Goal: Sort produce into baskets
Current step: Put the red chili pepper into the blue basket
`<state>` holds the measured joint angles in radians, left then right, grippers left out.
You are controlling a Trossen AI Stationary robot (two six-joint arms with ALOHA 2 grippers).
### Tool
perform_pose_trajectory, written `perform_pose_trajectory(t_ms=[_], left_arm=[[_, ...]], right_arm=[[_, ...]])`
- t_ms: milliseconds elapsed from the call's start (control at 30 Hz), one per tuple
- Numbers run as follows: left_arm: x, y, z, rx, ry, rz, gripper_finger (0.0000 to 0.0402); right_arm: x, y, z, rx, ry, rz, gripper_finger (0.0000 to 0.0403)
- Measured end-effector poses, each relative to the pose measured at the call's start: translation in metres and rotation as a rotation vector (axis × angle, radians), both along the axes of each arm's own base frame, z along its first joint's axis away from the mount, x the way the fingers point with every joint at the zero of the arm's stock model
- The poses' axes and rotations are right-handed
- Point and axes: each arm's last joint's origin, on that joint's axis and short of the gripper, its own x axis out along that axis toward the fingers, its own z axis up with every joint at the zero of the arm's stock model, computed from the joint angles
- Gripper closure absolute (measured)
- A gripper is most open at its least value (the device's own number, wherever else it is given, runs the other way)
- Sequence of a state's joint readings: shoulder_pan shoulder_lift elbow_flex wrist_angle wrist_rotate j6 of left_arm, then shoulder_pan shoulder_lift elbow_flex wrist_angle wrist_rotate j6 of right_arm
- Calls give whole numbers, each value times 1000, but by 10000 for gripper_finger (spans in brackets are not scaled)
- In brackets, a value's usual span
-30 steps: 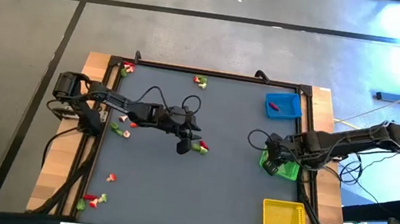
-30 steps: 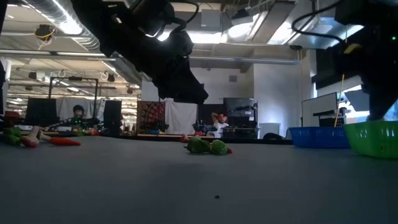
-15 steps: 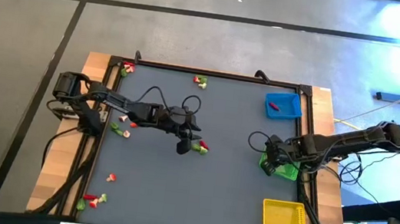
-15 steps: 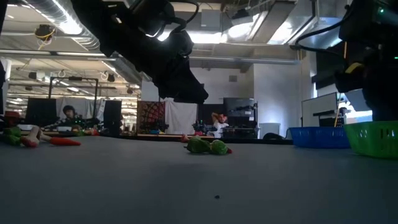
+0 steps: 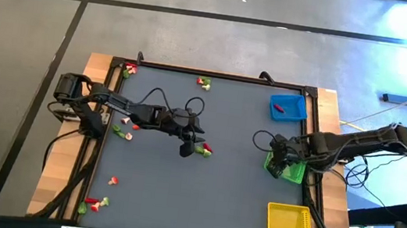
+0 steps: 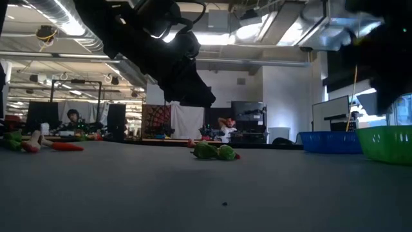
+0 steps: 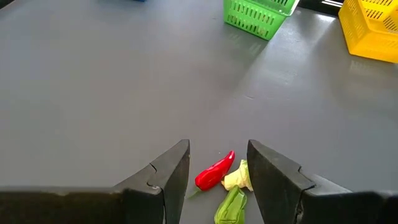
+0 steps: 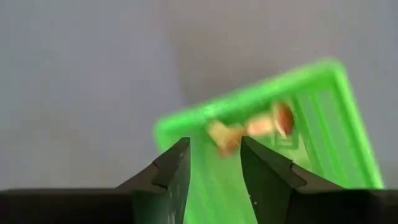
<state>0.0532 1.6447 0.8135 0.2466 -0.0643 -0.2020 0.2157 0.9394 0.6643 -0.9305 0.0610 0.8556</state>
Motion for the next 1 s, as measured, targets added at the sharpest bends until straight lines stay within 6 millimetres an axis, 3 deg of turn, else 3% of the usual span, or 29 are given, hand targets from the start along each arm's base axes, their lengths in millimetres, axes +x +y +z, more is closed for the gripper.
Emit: perform_pose_trajectory(t_ms=[200,433,700,1000], left_arm=[[0,0,0,0,0,0,245],[0,0,0,-4,0,2,245],[0,0,0,-5,3,3,245],[0,0,-1,-6,5,3,245]], right_arm=[[26,2,36,-116,-320,75,260],[56,5,39,-334,-482,168,260],[100,13,6,-472,-450,257,260],[141,16,-47,-534,-386,356,260]])
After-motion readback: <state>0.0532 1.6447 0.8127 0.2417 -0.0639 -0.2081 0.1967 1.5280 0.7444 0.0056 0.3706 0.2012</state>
